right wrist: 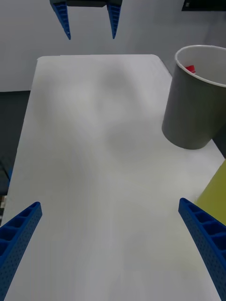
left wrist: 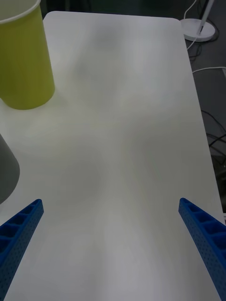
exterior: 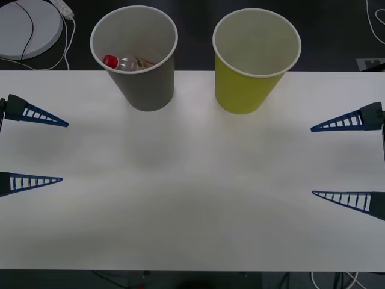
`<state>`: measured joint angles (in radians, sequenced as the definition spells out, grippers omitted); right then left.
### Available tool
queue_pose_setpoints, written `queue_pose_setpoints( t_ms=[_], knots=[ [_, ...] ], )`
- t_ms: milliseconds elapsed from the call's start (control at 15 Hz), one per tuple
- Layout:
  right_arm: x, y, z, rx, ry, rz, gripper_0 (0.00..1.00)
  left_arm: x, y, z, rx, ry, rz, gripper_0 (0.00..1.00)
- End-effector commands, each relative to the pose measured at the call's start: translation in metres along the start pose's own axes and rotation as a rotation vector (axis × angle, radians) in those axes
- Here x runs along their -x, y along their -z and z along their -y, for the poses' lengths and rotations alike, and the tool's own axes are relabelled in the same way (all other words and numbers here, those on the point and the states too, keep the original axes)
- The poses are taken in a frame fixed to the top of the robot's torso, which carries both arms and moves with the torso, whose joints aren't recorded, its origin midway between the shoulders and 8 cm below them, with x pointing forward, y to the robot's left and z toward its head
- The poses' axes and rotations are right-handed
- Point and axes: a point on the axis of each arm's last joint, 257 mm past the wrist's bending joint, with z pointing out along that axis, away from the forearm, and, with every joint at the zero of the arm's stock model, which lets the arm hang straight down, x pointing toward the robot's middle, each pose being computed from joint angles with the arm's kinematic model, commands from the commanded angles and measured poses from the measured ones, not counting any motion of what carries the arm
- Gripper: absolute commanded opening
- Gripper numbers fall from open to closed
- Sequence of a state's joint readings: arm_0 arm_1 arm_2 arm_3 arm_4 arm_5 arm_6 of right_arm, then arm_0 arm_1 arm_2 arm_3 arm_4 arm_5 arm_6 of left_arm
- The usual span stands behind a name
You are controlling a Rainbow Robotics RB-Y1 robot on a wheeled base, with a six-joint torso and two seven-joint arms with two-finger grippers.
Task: Put the can into the green bin and the plastic bottle into the gray bin
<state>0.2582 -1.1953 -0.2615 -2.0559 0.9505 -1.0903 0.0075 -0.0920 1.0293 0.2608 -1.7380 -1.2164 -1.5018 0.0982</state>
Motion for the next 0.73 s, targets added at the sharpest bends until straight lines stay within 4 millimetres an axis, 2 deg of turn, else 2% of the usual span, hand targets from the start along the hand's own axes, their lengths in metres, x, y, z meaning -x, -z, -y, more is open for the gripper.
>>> queue_pose_setpoints(
  t_ms=[67,733],
  knots=[
    [-0.0041,0.0032,-0.0084,0.018,-0.009,-0.008,1.00,0.0000,0.0000,0.0000,0.000,0.000,0.000,1.00],
    [-0.0085,0.0048,-0.0144,0.028,-0.038,-0.017,1.00,0.0000,0.0000,0.0000,0.000,0.000,0.000,1.00]
  ],
)
